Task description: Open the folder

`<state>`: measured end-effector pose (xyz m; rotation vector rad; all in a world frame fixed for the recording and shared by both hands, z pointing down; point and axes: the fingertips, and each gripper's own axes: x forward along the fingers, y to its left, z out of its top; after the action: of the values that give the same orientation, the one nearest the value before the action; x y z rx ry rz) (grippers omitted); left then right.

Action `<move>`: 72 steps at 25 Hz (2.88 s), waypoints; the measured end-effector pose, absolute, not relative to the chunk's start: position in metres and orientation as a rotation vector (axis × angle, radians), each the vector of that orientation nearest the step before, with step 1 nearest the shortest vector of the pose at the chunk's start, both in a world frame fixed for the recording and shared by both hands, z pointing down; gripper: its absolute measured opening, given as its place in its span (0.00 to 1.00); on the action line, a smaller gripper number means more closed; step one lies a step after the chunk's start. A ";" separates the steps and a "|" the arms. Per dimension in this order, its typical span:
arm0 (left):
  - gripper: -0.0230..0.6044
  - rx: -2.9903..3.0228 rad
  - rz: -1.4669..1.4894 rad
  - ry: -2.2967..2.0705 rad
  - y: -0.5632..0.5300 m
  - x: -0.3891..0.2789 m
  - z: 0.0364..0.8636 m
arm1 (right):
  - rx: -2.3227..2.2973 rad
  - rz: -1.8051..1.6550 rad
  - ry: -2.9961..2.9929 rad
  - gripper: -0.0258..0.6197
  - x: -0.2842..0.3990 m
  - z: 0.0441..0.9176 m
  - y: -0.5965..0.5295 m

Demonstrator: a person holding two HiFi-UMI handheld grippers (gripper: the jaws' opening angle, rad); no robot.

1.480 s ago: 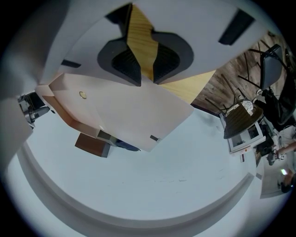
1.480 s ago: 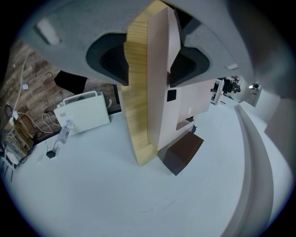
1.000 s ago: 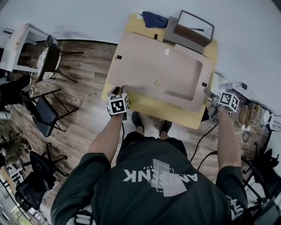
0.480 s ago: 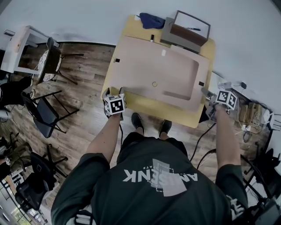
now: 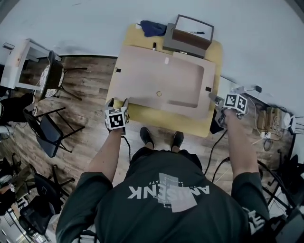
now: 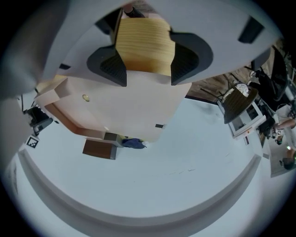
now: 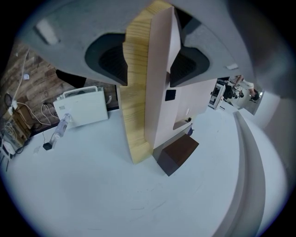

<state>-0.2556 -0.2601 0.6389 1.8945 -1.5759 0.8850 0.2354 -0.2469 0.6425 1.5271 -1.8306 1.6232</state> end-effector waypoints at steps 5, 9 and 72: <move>0.49 1.990 0.760 -1.530 -0.262 -0.234 0.603 | 1.537 1.538 -1.863 0.46 0.238 0.637 -0.245; 0.49 2.094 0.640 -1.438 -0.267 -0.210 0.571 | 1.516 1.483 -1.889 0.46 0.238 0.627 -0.239; 0.04 2.611 -0.018 -1.412 -0.265 -0.119 0.232 | 1.701 0.195 -2.489 0.05 0.173 0.239 -0.211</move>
<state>-0.1192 -0.2655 0.2322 2.6110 -1.4121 -0.0176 0.1729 -0.2114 0.2391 1.7014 -2.4894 0.1947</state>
